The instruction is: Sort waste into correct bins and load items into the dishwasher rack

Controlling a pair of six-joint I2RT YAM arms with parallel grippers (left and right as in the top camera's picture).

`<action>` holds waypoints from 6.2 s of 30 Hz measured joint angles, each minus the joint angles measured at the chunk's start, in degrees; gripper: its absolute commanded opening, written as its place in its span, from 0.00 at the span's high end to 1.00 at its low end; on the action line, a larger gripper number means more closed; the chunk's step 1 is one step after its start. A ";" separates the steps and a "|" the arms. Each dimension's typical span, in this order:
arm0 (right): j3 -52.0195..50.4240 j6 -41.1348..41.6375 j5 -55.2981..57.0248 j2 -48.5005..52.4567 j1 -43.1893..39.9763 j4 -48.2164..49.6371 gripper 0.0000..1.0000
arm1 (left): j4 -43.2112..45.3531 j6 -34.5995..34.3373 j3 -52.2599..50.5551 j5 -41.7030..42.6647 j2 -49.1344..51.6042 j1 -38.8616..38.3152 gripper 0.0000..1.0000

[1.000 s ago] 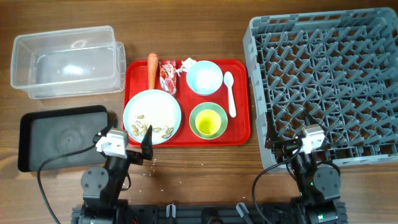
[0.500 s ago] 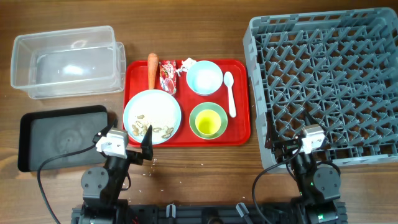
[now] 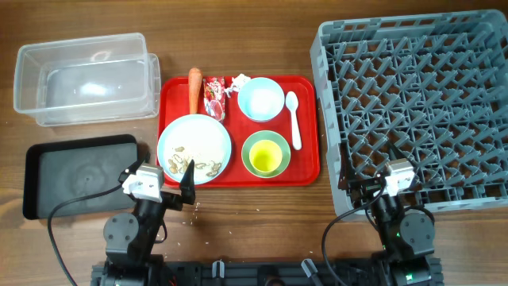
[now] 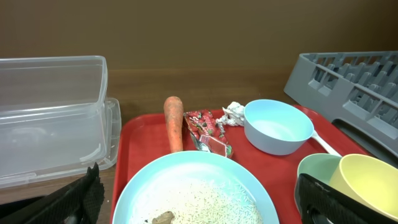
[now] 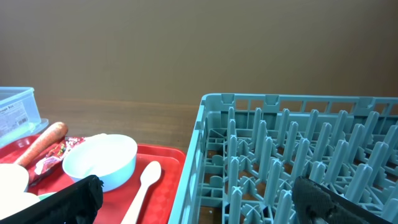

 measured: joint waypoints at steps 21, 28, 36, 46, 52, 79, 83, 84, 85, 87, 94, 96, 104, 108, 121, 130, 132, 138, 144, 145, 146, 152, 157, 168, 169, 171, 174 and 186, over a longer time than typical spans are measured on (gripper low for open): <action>0.00 0.00 0.00 0.00 0.00 0.07 0.00 | 0.28 0.00 0.00 -0.26 0.00 0.00 0.00; 0.00 3.65 -0.02 0.17 0.00 2.27 0.00 | 5.44 -1.86 -0.33 4.22 0.00 0.00 0.00; 1.42 19.26 -1.75 0.26 0.00 10.23 0.00 | 18.78 -11.63 0.57 4.22 0.31 0.00 0.00; 27.45 23.34 -2.64 14.91 0.00 -13.62 0.01 | -1.36 -15.10 28.09 4.92 23.52 0.00 0.00; 50.69 22.62 -4.76 38.27 0.00 -32.96 0.00 | -24.48 -15.78 56.54 11.06 50.16 -0.85 0.00; 72.76 19.04 -8.46 76.89 0.00 -51.93 0.00 | -47.28 -21.03 76.54 2.43 99.78 -28.61 0.44; 72.76 19.04 -8.46 76.89 0.00 -52.02 0.00 | -46.60 -21.51 76.50 1.20 105.42 -29.20 0.72; 72.76 19.04 -8.46 76.89 0.00 -52.19 0.00 | -46.49 -21.84 76.48 1.09 106.38 -29.20 0.82; 72.76 19.04 -8.46 76.89 0.00 -52.37 0.00 | -46.23 -21.68 76.46 0.92 107.49 -29.20 0.91; 72.76 19.04 -8.46 76.89 0.00 -52.41 0.00 | -45.51 -21.92 76.39 0.50 108.93 -29.20 0.96; 72.76 19.04 -8.50 76.89 0.00 -53.11 0.00 | -47.65 -22.03 76.52 0.13 108.93 -29.09 0.96; 72.76 19.04 -8.59 76.89 0.00 -53.35 0.00 | -50.69 -22.18 77.13 0.15 108.04 -28.68 0.96; 72.76 16.39 -14.05 76.89 -0.04 -52.04 0.06 | -49.79 -18.25 82.27 12.13 94.64 -19.71 0.96; 72.76 8.46 -32.57 76.89 -0.20 -45.13 0.08 | -47.69 -14.51 83.21 29.59 89.83 -10.01 0.96; 72.91 3.63 -69.05 76.94 2.19 -25.38 0.11 | -46.95 -12.15 83.21 58.71 90.23 -6.29 0.96; 72.91 6.36 -69.96 77.22 4.15 -25.31 0.44 | -43.19 -11.78 83.19 67.43 90.23 -6.29 0.91; 72.91 6.49 -70.14 77.22 4.15 -25.24 0.46 | -42.49 -11.67 83.19 67.78 90.23 -6.03 0.50; 72.91 6.45 -70.60 77.24 3.52 -25.27 0.46 | -41.99 -11.41 83.21 68.13 90.23 -6.03 0.00; 72.91 6.45 -65.02 74.77 -6.38 -31.63 0.46 | -42.12 -11.58 83.21 59.78 90.29 -4.74 0.00; 72.94 6.62 -62.60 74.29 -8.02 -33.44 0.46 | -42.27 -11.56 83.21 58.47 90.27 -4.31 0.00; 72.94 6.75 -58.45 73.70 -10.08 -36.15 0.46 | -42.25 -11.56 83.19 56.96 90.29 -3.58 0.00; 73.26 14.03 -31.56 72.65 -15.19 -51.87 0.46 | -43.63 -11.56 83.19 52.70 90.29 0.04 0.00; 73.96 17.86 -18.51 72.63 -18.43 -64.61 0.46 | -47.12 -11.58 83.19 49.90 90.29 0.87 0.00; 74.51 17.18 -14.36 83.76 -17.00 -77.09 0.39 | -48.50 -11.58 83.19 45.62 90.29 0.85 0.00; 74.51 17.05 -14.40 84.87 -16.33 -76.83 0.35 | -48.50 -11.58 83.19 45.53 90.29 0.85 0.00; 74.51 17.07 -14.12 87.14 -14.64 -75.36 0.28 | -48.50 -11.58 83.19 45.33 90.29 0.85 0.00; 74.51 18.73 -11.54 90.07 -11.87 -71.45 0.23 | -48.52 -11.58 83.19 45.13 90.29 0.85 0.00; 82.25 15.02 -16.28 83.62 -6.58 -63.80 0.31 | -49.16 -11.56 83.19 44.87 90.29 0.85 0.00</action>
